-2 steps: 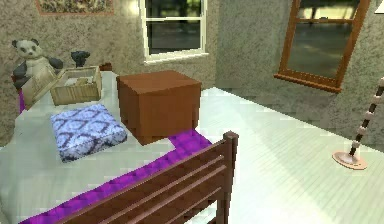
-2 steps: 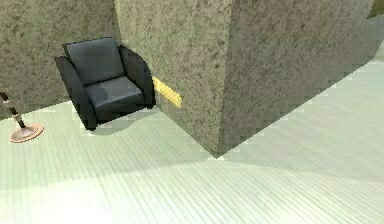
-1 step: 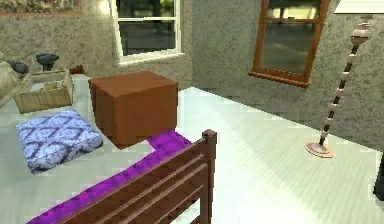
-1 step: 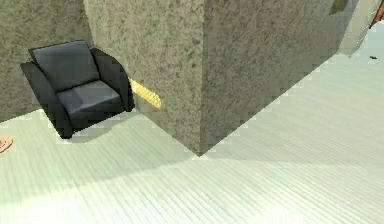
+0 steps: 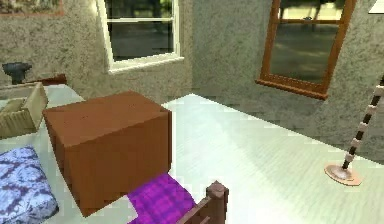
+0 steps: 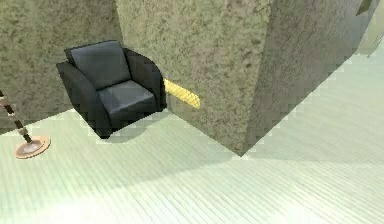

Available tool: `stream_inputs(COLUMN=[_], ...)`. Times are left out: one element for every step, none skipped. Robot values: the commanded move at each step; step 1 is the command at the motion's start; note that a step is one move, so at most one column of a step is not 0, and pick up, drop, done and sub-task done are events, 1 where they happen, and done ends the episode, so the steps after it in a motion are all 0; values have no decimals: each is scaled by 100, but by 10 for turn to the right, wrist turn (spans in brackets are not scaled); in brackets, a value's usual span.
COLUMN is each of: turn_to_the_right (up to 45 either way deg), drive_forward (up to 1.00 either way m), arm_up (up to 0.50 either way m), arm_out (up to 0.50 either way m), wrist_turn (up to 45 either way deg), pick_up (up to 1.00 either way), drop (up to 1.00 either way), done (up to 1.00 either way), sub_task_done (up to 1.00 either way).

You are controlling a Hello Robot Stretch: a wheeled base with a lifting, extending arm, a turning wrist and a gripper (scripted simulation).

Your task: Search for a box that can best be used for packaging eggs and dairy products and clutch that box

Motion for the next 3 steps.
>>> stream_inputs(turn_to_the_right=[-450, -450, -180], drive_forward=[0, 0, 0], arm_up=[0, 0, 0], arm_out=[0, 0, 0], wrist_turn=[0, 0, 0], pick_up=[0, 0, 0], drop=[0, 0, 0], done=[0, 0, 0], sub_task_done=[0, 0, 0])
